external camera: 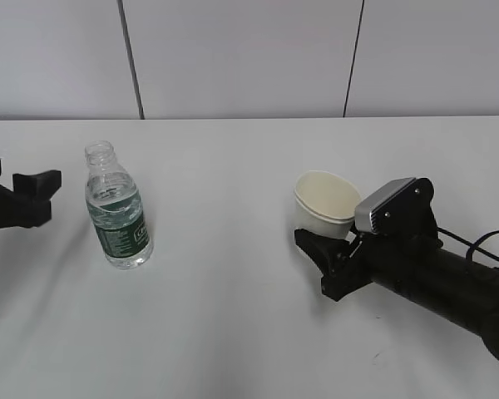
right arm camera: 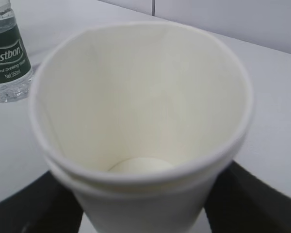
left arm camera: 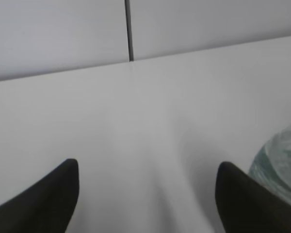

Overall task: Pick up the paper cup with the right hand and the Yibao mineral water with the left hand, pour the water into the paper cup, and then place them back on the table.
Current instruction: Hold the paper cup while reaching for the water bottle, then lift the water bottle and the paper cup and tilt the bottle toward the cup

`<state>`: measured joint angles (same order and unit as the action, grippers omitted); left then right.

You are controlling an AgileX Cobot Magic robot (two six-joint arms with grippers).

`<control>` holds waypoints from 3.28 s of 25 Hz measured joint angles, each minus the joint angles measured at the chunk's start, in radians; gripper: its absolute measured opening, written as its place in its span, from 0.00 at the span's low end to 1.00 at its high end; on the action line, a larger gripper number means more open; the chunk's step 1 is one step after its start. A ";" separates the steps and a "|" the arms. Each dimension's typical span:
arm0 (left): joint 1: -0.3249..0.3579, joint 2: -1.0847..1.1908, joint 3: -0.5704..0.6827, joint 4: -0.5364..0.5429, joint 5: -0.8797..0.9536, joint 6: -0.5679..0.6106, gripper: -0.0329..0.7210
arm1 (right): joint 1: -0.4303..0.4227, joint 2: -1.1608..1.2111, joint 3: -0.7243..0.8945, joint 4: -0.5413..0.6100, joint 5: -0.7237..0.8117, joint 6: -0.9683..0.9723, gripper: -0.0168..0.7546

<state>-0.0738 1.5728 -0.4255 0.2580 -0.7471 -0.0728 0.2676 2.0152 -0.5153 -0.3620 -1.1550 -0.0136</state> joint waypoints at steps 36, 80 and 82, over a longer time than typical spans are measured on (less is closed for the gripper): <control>0.053 0.230 0.151 0.356 -0.366 -0.049 0.75 | 0.000 0.000 0.000 0.002 0.000 0.000 0.70; 0.054 0.493 -0.196 0.665 -0.396 -0.266 0.86 | 0.000 0.000 0.000 0.002 0.000 0.000 0.70; 0.054 0.500 -0.212 0.666 -0.396 -0.267 0.85 | 0.000 0.000 0.000 0.002 0.000 0.000 0.70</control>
<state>-0.0197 2.0730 -0.6375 0.9236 -1.1432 -0.3399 0.2676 2.0152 -0.5153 -0.3602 -1.1550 -0.0136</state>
